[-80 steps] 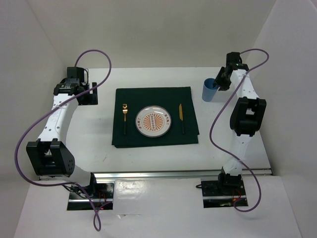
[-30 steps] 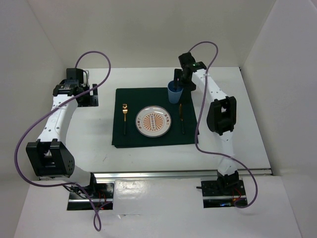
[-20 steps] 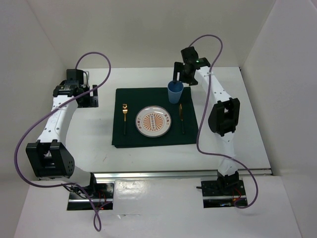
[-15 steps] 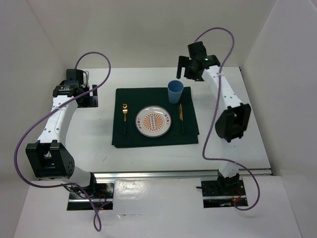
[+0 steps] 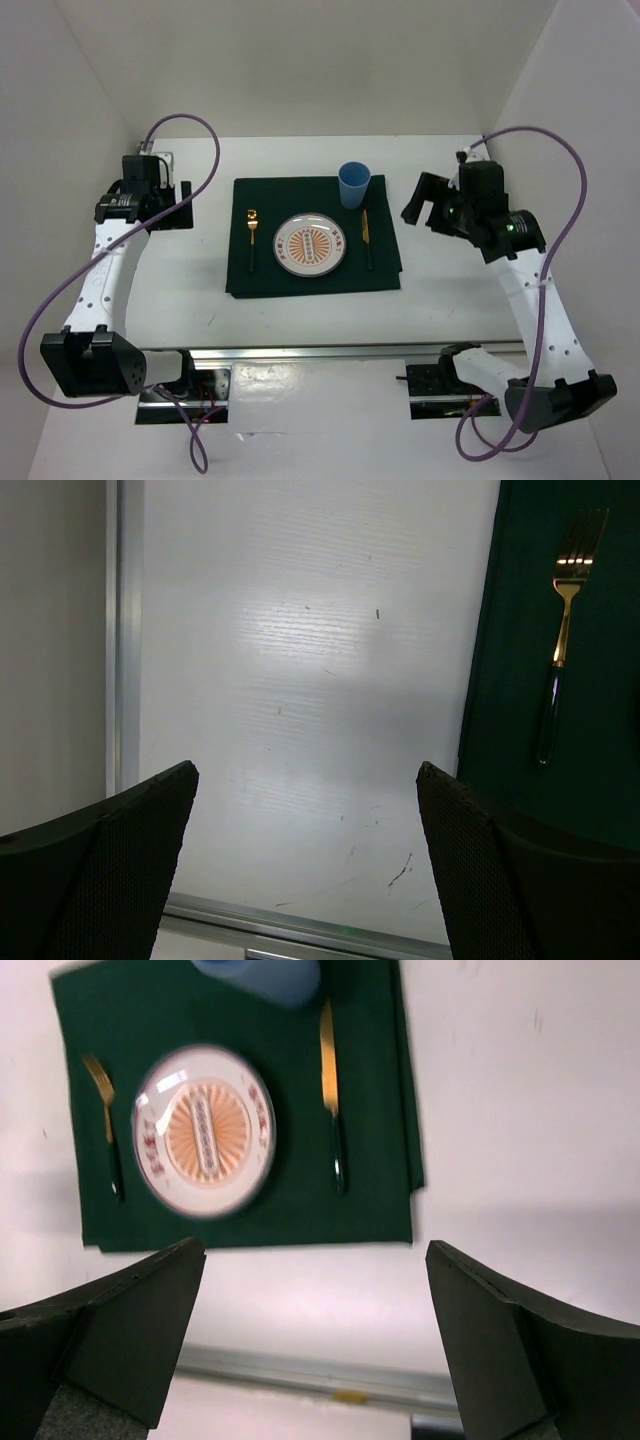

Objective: Set the dinner table for one person

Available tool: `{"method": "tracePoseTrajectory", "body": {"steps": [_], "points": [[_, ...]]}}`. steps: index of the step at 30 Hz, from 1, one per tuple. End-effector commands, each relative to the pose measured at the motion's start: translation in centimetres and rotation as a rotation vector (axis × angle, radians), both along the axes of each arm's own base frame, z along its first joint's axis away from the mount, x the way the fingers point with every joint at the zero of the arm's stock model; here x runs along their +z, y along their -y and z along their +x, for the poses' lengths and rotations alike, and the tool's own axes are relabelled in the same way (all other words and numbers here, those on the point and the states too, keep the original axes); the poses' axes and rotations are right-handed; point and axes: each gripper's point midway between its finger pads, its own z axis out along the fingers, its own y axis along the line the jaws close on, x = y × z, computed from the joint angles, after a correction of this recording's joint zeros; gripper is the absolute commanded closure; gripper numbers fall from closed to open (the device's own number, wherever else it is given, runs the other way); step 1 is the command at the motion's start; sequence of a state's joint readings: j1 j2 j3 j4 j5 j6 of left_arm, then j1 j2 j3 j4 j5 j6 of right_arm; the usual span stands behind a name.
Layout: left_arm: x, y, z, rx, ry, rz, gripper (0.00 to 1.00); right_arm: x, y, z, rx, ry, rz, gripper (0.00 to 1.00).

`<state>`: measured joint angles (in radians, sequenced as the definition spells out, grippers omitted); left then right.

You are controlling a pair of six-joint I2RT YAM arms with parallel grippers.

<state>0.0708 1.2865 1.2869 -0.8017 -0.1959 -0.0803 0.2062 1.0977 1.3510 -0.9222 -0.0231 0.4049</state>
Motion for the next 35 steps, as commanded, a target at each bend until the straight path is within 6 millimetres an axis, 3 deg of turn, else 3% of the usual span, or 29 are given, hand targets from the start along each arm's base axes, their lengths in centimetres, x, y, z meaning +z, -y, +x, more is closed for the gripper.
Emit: {"method": "tracePoseTrajectory", "body": {"steps": [1,5,8,12,15,21,26,35], "points": [[0.8,-0.3,-0.9,-0.013,0.015,0.024,0.04,-2.7,-1.2,-4.1,0.028,-0.102,0.096,0.00],[-0.1,-0.9,-2.7,0.012,-0.067,0.050,0.04,-4.2,-1.3,-7.4,0.038,-0.159,0.134,0.00],[-0.8,-2.6,-4.2,0.064,-0.113,0.134,0.04,-4.9,-1.4,-8.8,0.048,-0.192,0.151,0.00],[-3.1,-3.9,-7.4,0.080,-0.181,0.223,0.04,-5.1,-1.4,-9.7,0.054,-0.202,0.156,0.00],[-3.0,-3.7,-8.6,0.052,-0.154,0.233,0.04,-5.6,-1.2,-10.2,0.047,-0.202,0.150,0.00],[-2.0,-2.0,-8.9,-0.023,-0.084,0.165,0.04,-6.2,-1.0,-10.4,0.040,-0.210,0.142,0.00],[-0.4,-2.0,-8.6,-0.013,-0.050,0.161,0.04,-6.2,-0.7,-10.3,0.037,-0.204,0.125,0.00],[0.7,-1.9,-8.2,0.013,-0.018,0.143,0.03,-6.3,-0.4,-9.9,0.031,-0.170,0.111,0.00]]}}
